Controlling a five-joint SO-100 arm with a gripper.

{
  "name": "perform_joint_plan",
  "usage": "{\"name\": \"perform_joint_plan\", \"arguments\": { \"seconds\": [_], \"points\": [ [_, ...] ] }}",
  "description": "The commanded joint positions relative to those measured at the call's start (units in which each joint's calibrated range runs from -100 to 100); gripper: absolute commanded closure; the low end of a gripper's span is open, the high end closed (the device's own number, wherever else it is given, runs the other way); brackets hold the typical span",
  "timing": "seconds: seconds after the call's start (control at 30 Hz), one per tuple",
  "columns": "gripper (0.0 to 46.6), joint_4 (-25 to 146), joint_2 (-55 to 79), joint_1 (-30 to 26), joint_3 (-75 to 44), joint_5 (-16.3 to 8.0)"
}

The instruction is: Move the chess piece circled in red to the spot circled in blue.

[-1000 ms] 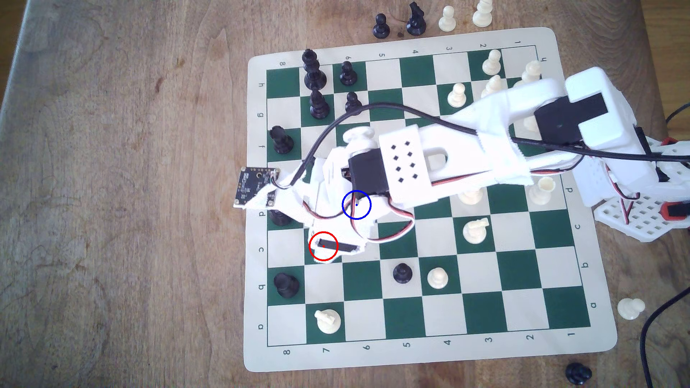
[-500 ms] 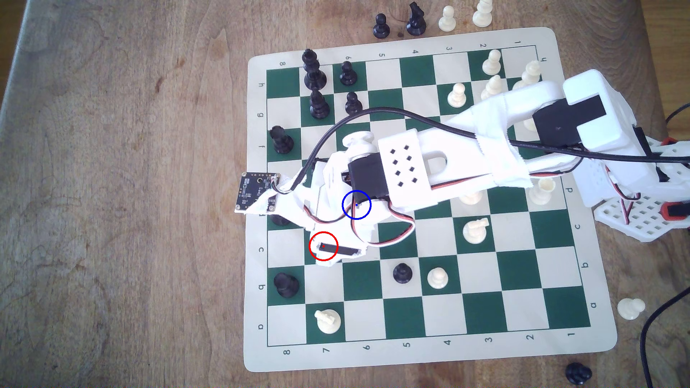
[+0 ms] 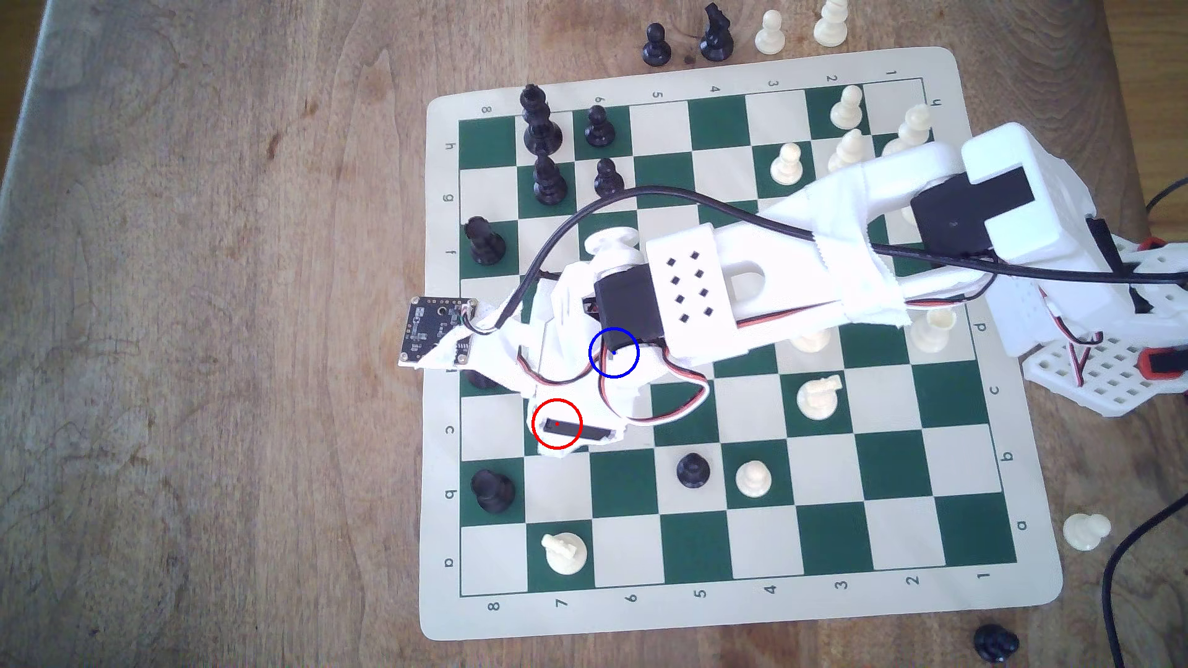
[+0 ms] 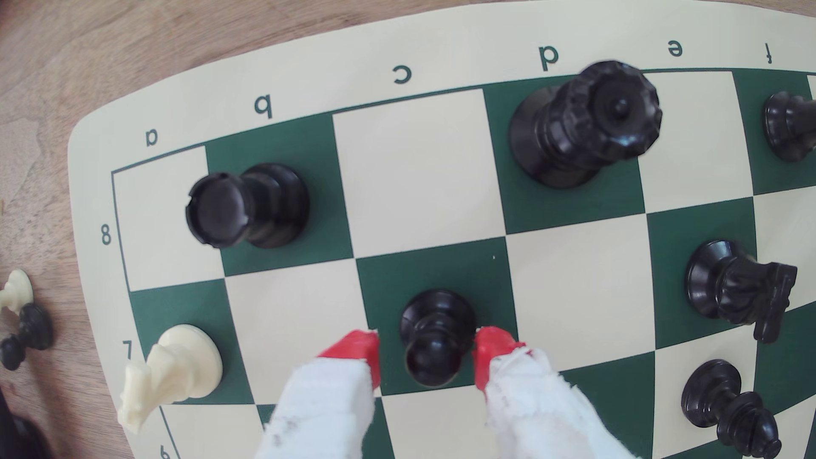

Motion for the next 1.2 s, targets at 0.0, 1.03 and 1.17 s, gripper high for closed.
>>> {"name": "perform_joint_plan", "arguments": {
  "seconds": [0.0, 1.03, 1.17],
  "points": [
    [39.3, -0.84, -1.81, -0.27, -5.08, -0.39],
    [46.3, -3.13, -32.46, 0.36, 23.21, 0.34],
    [46.3, -4.44, -35.00, 2.31, 28.92, 1.22]
  ]
}}
